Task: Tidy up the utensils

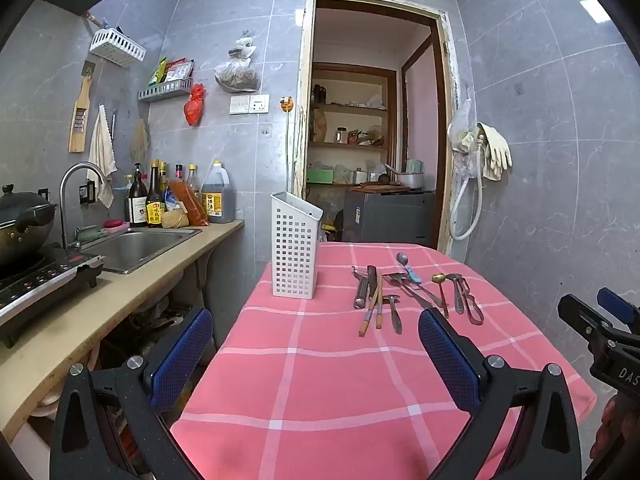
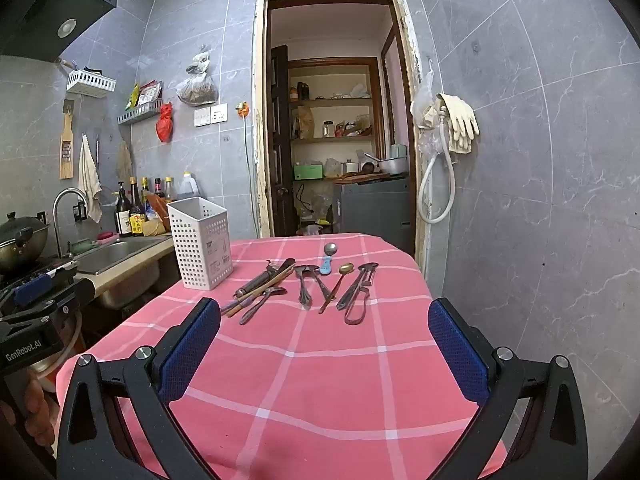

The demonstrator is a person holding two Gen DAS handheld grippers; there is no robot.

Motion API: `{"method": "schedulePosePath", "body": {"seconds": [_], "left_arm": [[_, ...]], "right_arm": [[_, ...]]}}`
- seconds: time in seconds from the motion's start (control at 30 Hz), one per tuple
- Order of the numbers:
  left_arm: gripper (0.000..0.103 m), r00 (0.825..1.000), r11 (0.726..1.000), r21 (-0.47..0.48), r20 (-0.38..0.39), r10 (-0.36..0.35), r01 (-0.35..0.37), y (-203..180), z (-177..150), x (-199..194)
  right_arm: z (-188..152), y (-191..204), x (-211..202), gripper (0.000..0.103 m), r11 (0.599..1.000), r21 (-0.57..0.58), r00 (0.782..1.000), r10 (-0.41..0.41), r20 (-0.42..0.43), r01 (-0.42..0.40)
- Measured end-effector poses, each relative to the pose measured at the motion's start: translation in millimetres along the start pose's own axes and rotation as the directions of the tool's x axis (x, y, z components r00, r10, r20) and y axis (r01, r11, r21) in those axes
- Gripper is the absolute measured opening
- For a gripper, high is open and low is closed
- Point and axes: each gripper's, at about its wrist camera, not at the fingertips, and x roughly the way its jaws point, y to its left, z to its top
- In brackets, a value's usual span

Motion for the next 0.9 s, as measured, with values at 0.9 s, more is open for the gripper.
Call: {"method": "schedulePosePath", "body": {"seconds": [0.9], "left_arm": [[0.103, 1.0, 1.0, -0.002, -0.002, -0.005, 0.005, 0.9, 0.0, 0.3]], "right_arm": [[-0.1, -0.4, 0.1, 0.102, 1.0, -0.003, 1.0, -0.001, 0.0, 0.001]]}}
